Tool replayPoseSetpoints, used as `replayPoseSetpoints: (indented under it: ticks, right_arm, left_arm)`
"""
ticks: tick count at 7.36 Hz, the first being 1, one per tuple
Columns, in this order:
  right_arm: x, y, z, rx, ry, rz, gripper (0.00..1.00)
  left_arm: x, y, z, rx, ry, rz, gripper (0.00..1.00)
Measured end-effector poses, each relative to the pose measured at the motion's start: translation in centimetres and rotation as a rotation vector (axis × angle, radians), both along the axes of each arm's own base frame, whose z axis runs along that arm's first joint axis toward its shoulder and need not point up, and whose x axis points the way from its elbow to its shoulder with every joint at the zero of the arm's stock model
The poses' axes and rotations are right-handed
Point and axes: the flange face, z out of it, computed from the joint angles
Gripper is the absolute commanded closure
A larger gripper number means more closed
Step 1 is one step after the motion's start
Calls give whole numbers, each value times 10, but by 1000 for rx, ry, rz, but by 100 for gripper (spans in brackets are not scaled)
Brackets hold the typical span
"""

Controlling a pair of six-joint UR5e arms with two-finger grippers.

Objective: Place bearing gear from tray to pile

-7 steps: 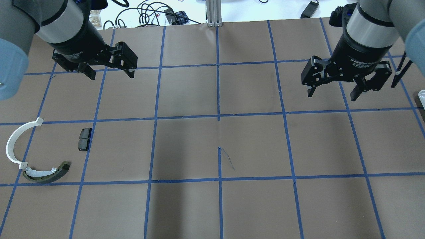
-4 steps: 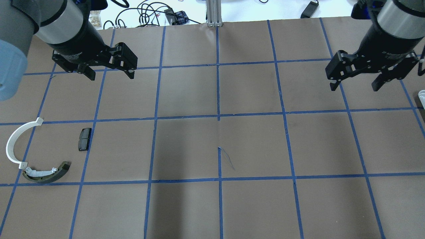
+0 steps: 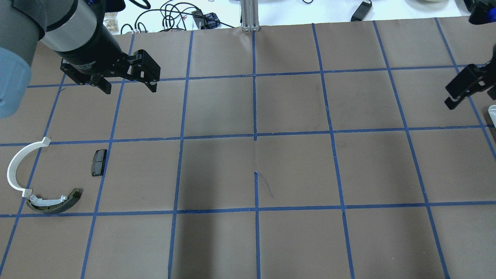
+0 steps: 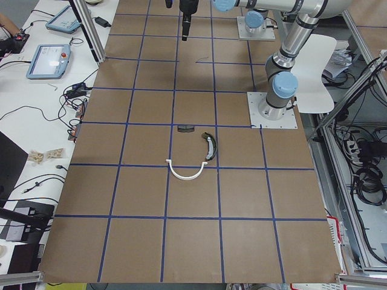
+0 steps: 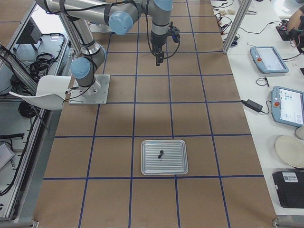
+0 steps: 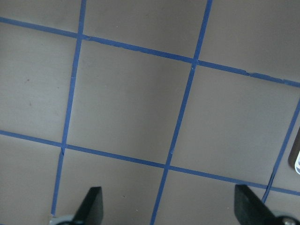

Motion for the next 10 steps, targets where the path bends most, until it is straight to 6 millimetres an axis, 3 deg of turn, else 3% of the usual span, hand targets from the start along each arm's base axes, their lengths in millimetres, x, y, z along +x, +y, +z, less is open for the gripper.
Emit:
replayPoseSetpoints:
  ticks: [5,8,10]
  right_arm:
    - [-115,-11,-37,15,39,252,0]
    - [-209,-24,-85,-14,80,409,0]
    - [-250,-29,-114,-22,98,505,0]
  left_arm:
    - [1,-2,-2,3,0,0,0]
    - [2,-2,-4,6,-2,2,0]
    - [2,0,-8,8,-1,1,0]
